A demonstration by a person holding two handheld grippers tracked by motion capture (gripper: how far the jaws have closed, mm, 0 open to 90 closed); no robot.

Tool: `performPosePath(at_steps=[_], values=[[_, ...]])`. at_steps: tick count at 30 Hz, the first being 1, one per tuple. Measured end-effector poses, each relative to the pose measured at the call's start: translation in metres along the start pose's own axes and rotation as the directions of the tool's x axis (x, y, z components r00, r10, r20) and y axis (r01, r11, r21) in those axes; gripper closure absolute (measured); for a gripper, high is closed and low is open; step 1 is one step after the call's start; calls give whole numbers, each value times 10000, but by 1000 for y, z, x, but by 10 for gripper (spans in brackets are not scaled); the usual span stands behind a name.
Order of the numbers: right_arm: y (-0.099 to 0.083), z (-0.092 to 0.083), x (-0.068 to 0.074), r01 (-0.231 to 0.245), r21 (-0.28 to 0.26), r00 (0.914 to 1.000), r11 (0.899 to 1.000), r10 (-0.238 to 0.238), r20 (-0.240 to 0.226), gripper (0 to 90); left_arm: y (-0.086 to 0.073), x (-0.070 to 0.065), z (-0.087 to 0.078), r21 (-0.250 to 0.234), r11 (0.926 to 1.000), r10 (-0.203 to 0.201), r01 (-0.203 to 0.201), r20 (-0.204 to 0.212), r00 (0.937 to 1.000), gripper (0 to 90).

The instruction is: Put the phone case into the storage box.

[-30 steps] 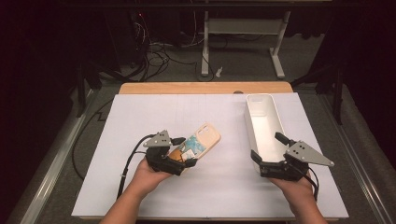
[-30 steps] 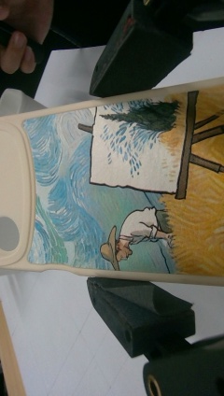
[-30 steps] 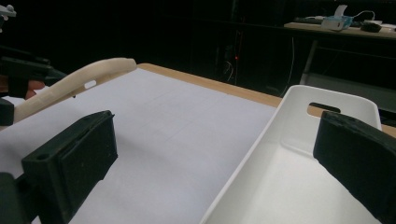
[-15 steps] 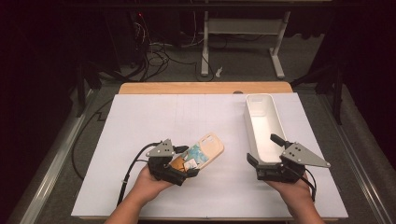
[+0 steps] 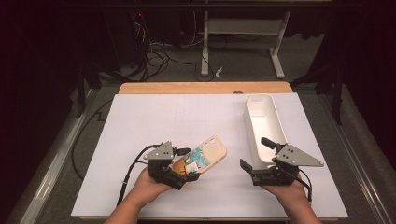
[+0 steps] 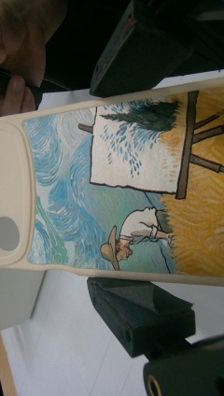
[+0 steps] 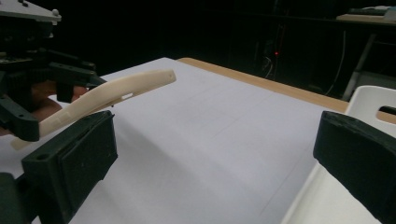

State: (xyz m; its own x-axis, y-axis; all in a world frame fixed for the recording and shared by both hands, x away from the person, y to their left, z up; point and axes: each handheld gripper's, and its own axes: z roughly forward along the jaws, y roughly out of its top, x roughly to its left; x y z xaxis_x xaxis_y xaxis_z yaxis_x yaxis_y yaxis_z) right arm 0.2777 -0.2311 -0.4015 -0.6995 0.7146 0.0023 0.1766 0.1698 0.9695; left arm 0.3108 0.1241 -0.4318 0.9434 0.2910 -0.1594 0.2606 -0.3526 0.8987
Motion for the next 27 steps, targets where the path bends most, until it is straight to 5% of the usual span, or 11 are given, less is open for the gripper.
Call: performPosePath(at_steps=[11,16,27], values=[[1,5,10,-159,65,9941,9999,165,-1071,1,0,-1,0,57,9998,169,-171,331,9993,108],[3,6,13,-532,-118,9811,9985,501,-1867,1,1,-2,-2,11,9997,245,-246,540,9982,108],[3,10,18,-764,-157,9673,9970,703,-2436,1,1,-3,-1,-1,9996,289,-290,731,9969,108]])
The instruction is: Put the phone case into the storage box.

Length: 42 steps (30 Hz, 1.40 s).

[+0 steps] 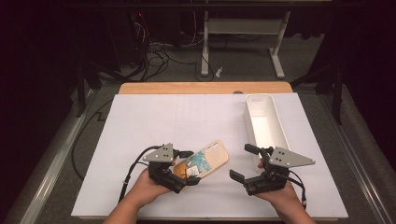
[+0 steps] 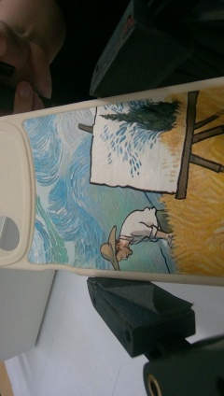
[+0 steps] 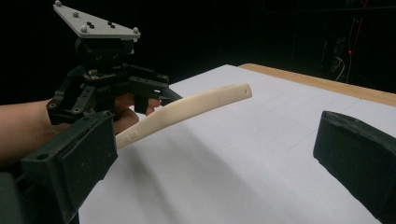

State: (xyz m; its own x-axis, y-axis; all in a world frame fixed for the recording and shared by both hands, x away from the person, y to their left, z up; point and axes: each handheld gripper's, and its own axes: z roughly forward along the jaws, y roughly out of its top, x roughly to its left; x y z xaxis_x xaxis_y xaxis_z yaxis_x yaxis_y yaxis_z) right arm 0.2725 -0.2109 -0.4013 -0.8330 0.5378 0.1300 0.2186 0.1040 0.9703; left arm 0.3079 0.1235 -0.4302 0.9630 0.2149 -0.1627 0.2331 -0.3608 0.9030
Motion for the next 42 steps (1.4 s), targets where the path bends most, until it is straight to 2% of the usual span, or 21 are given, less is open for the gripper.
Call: performPosePath(at_steps=[10,17,34,42], values=[[-1,2,2,-87,76,9998,9999,88,-162,1,-1,-1,0,86,10000,33,-34,26,10000,108],[-2,6,5,-178,155,9990,9997,184,-401,1,-2,-1,1,83,9999,64,-67,338,9994,108],[-4,10,6,-375,142,9954,9992,386,-877,1,-1,-4,1,0,9998,211,-212,640,9977,108],[-7,16,4,-692,419,9899,9967,738,-1211,0,0,-5,3,51,9996,267,-272,869,9959,108]])
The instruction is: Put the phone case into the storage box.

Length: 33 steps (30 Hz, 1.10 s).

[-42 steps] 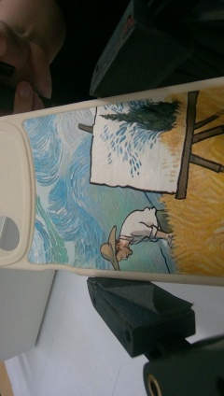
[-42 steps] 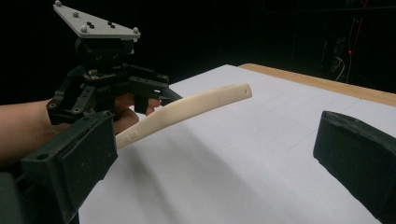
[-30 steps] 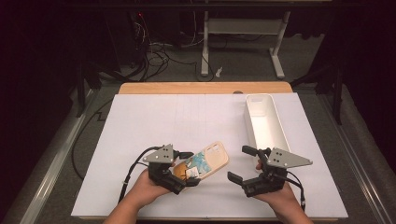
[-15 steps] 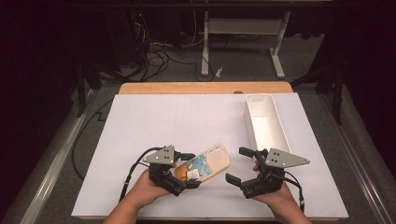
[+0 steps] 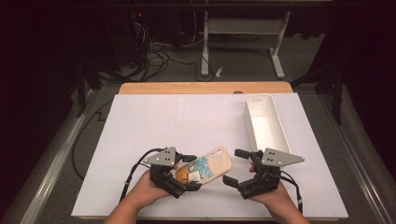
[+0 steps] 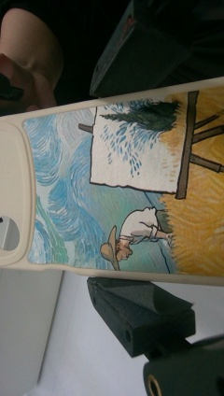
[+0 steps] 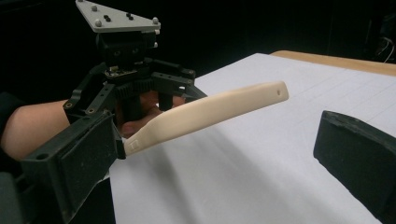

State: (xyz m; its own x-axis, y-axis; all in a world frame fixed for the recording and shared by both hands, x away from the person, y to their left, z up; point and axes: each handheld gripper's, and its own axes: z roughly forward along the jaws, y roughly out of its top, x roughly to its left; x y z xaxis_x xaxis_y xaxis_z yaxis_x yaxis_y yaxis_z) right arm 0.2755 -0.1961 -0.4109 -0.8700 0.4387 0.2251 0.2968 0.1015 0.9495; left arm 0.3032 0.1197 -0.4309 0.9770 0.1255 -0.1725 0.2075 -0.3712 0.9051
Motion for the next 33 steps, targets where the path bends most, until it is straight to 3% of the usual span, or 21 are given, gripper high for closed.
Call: performPosePath(at_steps=[33], values=[[0,2,-1,-252,-276,9991,9993,243,-358,1,0,-2,-1,-48,9999,109,-108,166,9998,108]])
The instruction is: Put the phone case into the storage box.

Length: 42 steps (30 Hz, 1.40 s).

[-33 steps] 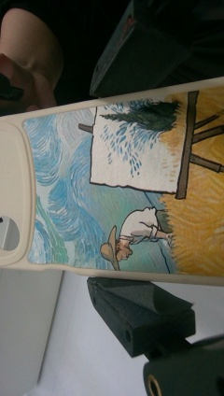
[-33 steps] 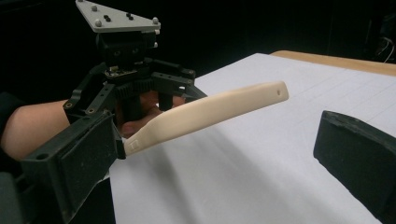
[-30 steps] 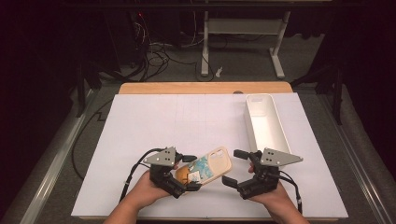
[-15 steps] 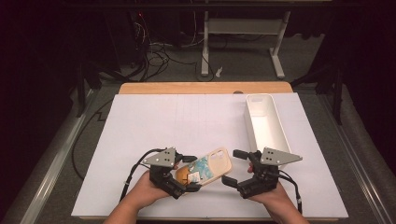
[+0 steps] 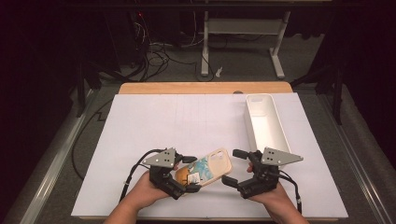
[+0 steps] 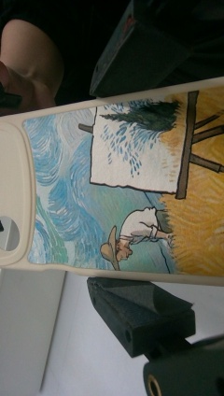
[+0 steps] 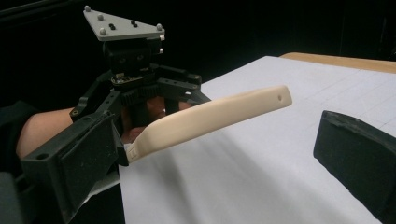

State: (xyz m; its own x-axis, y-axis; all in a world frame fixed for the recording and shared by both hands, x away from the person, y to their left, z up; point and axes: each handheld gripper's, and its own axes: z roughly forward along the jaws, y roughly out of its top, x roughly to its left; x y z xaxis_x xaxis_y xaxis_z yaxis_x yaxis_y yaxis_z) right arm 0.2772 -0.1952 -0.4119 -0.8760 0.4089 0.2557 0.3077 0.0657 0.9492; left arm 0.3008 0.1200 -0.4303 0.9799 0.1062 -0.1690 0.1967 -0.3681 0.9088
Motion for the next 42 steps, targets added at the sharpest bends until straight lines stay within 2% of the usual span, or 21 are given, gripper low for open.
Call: performPosePath(at_steps=[9,13,23,32,39,42], values=[[-1,1,0,44,-41,10000,10000,-44,-32,1,1,-1,-2,-59,10000,53,-53,54,10000,107],[-1,3,0,24,-77,9998,10000,-25,-205,0,1,-2,-2,-188,9998,40,-35,266,9996,108],[0,4,0,-42,-228,9991,9997,32,-433,1,2,-2,-2,-255,9997,36,-26,386,9992,108],[1,9,1,54,-208,9969,9998,-70,-782,1,2,-4,0,-163,9997,175,-165,644,9978,107],[1,13,0,-21,-236,9940,9997,-5,-1097,1,2,-3,0,-189,9997,138,-124,745,9971,108],[1,15,-1,-85,-300,9912,9995,44,-1319,1,2,-4,0,-250,9996,176,-153,940,9954,107]])
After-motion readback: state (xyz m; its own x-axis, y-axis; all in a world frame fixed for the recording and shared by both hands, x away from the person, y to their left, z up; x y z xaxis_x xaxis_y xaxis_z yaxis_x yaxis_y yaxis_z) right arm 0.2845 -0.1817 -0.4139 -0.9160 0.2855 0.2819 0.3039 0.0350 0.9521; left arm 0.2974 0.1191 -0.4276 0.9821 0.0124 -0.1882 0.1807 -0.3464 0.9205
